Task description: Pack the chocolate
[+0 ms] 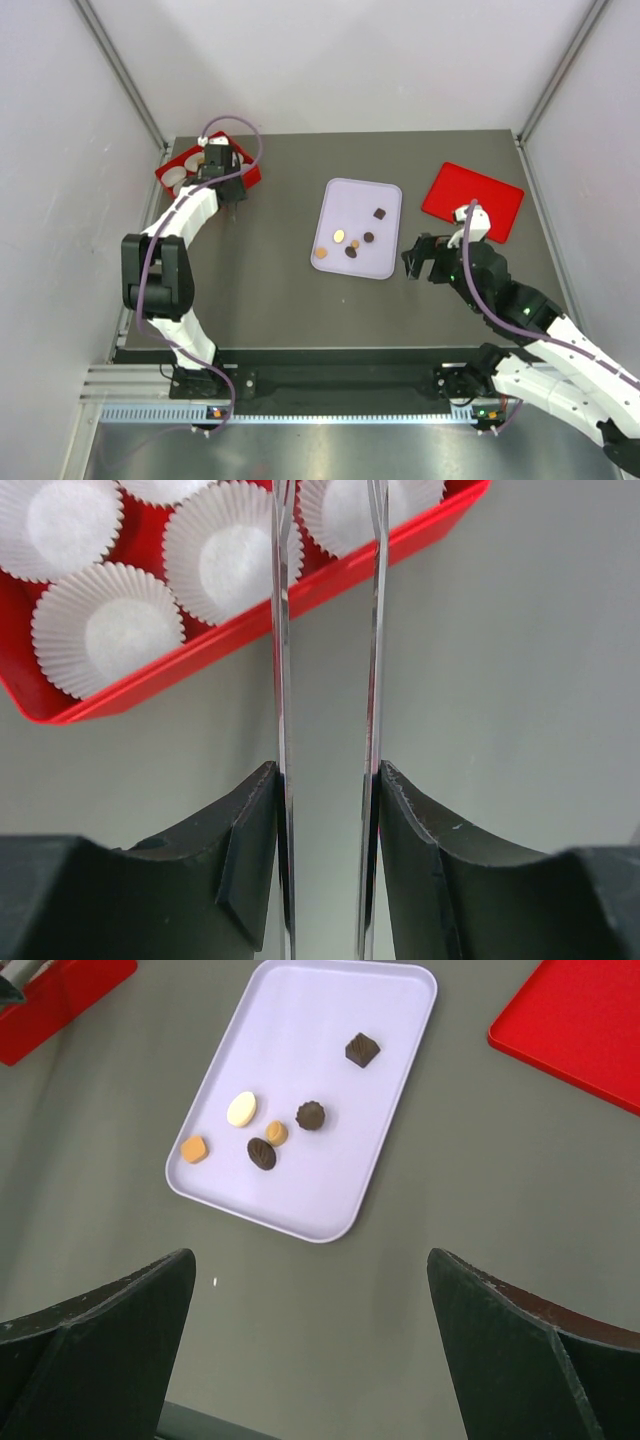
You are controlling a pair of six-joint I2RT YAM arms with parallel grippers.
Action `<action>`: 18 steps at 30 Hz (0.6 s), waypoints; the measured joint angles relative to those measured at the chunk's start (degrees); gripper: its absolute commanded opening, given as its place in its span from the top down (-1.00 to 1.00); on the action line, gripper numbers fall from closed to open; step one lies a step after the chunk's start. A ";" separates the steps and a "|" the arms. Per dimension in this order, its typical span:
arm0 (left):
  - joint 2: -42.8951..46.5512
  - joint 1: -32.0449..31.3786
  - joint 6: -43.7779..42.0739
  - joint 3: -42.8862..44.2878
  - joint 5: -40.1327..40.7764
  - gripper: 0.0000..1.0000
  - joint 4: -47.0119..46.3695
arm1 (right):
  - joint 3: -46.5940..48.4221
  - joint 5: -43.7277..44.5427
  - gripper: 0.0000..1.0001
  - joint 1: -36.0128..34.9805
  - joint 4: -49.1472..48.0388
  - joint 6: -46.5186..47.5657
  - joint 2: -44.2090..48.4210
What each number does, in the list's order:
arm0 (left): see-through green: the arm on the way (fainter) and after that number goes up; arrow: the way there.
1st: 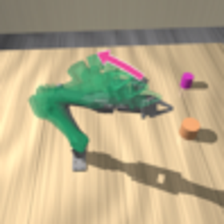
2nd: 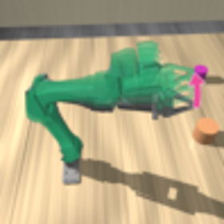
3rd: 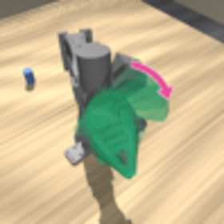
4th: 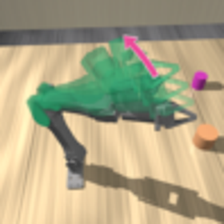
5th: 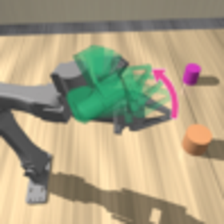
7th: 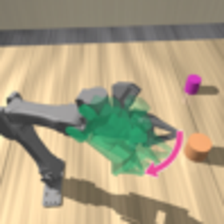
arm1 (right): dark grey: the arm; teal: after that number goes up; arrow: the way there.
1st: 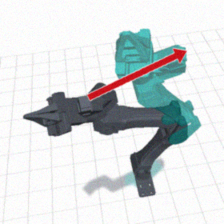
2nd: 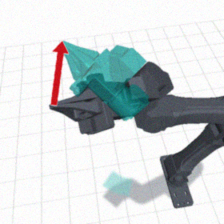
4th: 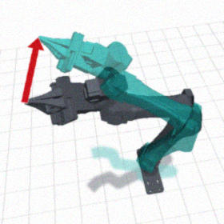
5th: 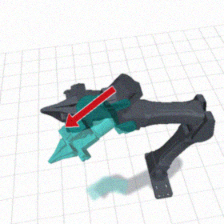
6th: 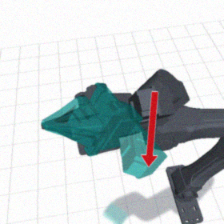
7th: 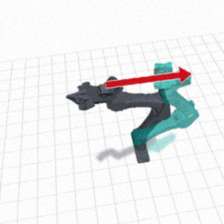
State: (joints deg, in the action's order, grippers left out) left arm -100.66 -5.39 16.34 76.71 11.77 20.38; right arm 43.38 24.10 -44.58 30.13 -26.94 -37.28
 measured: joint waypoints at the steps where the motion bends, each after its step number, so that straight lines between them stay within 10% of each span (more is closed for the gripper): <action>1: 0.00 -0.17 0.04 0.00 -0.04 0.07 0.24 | -0.24 0.00 -0.99 0.00 -0.09 -0.15 0.24; 18: 4.92 -7.93 1.75 -0.55 1.11 0.07 5.86 | -0.63 0.00 -0.99 0.00 0.83 -0.37 0.50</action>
State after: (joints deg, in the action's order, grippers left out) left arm -95.74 -13.32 18.09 76.16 12.88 26.24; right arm 42.74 24.10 -44.58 30.96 -27.31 -36.77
